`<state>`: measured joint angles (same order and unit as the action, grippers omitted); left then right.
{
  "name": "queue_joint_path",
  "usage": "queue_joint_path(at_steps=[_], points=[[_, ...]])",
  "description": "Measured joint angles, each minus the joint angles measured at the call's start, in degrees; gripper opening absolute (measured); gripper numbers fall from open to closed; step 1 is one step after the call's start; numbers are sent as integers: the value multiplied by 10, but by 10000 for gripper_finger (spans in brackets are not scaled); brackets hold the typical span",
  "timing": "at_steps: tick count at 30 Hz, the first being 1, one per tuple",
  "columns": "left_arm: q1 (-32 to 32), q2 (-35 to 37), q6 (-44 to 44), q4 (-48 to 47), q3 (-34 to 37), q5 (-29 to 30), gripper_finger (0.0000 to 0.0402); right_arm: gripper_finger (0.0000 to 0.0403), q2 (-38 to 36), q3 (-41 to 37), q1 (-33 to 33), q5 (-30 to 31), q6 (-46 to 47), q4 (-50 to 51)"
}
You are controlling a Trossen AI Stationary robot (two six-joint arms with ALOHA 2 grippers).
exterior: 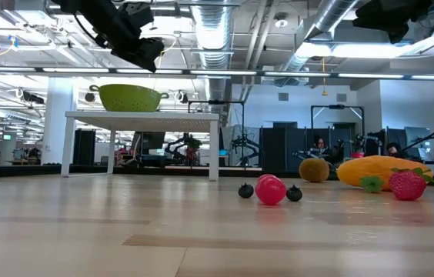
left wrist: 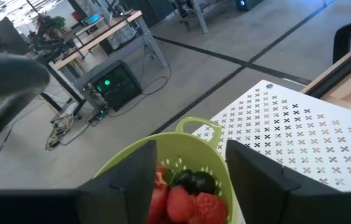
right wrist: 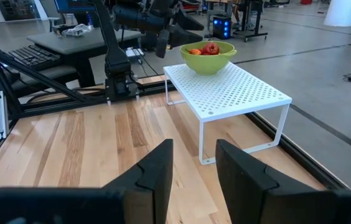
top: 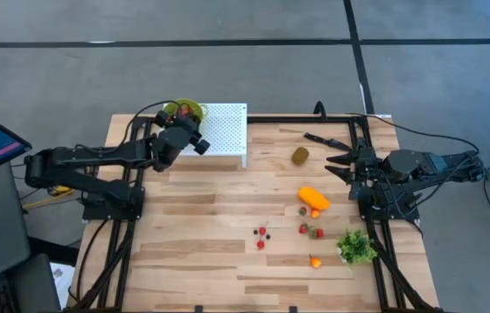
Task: Pick & Place Fruit
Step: Put the blueberry into the green strainer bowl on the shelf
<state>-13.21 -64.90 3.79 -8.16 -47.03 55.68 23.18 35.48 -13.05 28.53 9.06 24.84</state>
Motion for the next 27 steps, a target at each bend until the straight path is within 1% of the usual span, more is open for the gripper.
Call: queue_joint_path(at_steps=[3, 5, 8, 11, 14, 17, 20, 24, 27], points=[[4, 0, 0, 0, 0, -2, 199, 116, 0, 0, 0, 0, 0, 0], [13, 0, 0, 2, 0, -32, 201, 116, 0, 0, 0, 0, 0, 0], [38, 0, -1, 10, 0, -128, 199, 116, 0, 0, 0, 0, 0, 0], [71, 0, -21, 12, 0, -225, 190, 116, 0, 0, 0, 0, 0, 0], [111, 0, -28, 20, 0, -290, 180, 116, 0, 0, 0, 0, 0, 0], [153, -1, -39, 22, 0, -322, 170, 116, 0, 0, 0, 0, 0, 0], [191, -16, -39, 28, -1, -348, 165, 116, 0, 0, 0, 0, 0, 0], [236, -60, -38, 62, -1, -369, 164, 116, 0, 0, 0, 0, 0, 0], [265, -109, -37, 91, -1, -377, 165, 116, 0, 0, 0, 0, 0, 0]])
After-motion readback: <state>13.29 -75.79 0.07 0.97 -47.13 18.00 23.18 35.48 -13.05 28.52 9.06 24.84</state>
